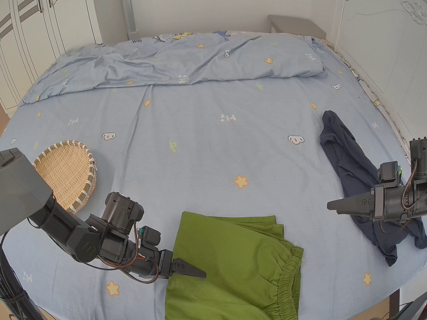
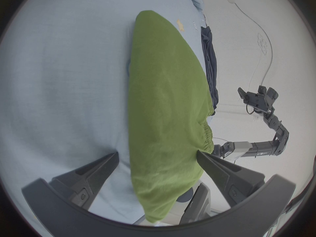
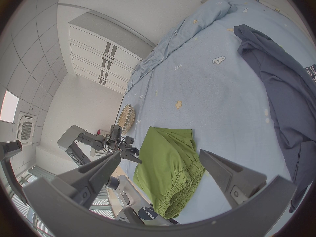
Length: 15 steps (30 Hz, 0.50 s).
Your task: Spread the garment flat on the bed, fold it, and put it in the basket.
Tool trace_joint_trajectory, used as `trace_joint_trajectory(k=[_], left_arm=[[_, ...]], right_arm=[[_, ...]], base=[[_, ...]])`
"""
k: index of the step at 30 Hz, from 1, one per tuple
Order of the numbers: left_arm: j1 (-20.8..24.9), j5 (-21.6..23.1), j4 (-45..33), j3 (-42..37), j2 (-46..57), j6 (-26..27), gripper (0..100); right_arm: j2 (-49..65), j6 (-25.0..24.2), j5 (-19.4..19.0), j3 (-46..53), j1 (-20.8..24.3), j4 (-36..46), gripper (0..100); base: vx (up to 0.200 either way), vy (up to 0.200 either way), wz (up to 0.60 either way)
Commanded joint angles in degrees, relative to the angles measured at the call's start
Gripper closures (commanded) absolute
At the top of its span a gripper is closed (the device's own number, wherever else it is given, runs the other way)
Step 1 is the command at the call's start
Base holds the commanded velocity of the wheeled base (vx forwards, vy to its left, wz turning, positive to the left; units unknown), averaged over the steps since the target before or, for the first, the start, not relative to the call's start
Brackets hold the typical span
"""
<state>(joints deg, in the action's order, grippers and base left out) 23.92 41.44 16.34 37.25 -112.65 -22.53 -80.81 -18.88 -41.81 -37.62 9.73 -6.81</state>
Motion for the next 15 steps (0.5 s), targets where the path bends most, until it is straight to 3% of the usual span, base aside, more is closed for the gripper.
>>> trace_joint_trajectory(k=[1, 4, 5, 10, 11, 15], left_arm=[[3.3, -0.3, 7.3, -2.2, -1.9, -5.4, 0], [3.9, -0.4, 10.4, -3.2, -1.9, -7.3, 0], [4.9, -0.6, 15.2, -4.7, -2.0, -10.4, 0], [5.1, -0.7, 17.7, -5.6, -1.9, -12.8, 0], [5.0, -0.7, 17.7, -5.7, -1.4, -13.1, 100], [5.1, -0.7, 17.5, -5.6, -1.4, -13.2, 100]], right_arm=[[0.1, 0.1, 0.0, 0.0, 0.0, 0.0, 0], [0.1, 0.1, 0.0, 0.0, -0.1, 0.0, 0], [0.1, 0.0, 0.0, 0.0, -0.1, 0.0, 0], [0.1, 0.1, 0.0, 0.0, -0.1, 0.0, 0], [0.1, 0.1, 0.1, 0.0, -0.1, 0.0, 0], [0.1, 0.0, 0.1, 0.0, -0.1, 0.0, 0]], base=[[0.000, 0.000, 0.00], [0.000, 0.000, 0.00], [0.000, 0.000, 0.00], [0.000, 0.000, 0.00], [0.000, 0.000, 0.00], [0.000, 0.000, 0.00]])
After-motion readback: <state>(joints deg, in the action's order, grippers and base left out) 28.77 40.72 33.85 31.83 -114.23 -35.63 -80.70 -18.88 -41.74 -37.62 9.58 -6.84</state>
